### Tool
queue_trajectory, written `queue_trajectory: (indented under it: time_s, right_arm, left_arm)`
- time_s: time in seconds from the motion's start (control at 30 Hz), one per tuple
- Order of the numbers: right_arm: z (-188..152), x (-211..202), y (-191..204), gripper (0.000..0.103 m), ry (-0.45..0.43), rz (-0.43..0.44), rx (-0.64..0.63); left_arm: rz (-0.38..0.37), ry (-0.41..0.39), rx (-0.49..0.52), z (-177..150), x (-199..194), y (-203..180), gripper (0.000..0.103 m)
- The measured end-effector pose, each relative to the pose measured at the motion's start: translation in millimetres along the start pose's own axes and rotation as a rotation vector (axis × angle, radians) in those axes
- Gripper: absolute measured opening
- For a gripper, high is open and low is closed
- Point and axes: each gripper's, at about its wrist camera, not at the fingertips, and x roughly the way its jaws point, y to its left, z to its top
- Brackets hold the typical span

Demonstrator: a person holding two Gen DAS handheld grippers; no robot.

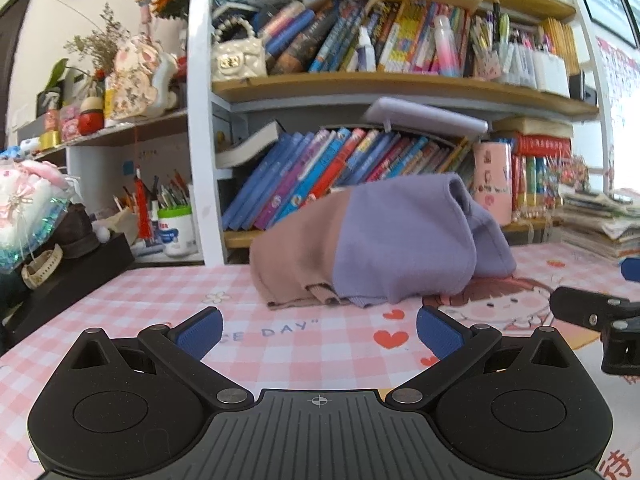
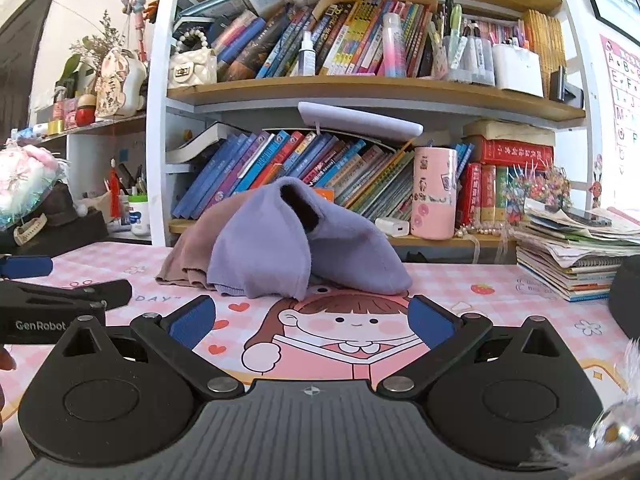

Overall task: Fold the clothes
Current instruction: 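Grasp the sweater edge with the left gripper while the right gripper grasps another edge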

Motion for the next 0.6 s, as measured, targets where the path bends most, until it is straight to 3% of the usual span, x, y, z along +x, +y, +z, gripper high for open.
queue_trajectory:
  time_s: [0.33,0.43,0.53,0.6]
  right_arm:
    - [1,1,-1,0.103,0.008,-0.030,0.011]
    - [2,11,-8,0.103,0.067,0.008,0.050]
    - [10,35,-28,0.103,0.157,0.125,0.188]
    - [21,57,-47,0.103,0.182,0.195,0.329]
  left_arm:
    - [0.009,-0.005,0.059,1,0,-10,0.103]
    - [-0.076,0.042,0.033,1,5,-4,0.103]
    - [-0.177,0.114,0.042,5,18,-7,0.103]
    - [-0.201,0.102,0.084,13,27,-18,0.103]
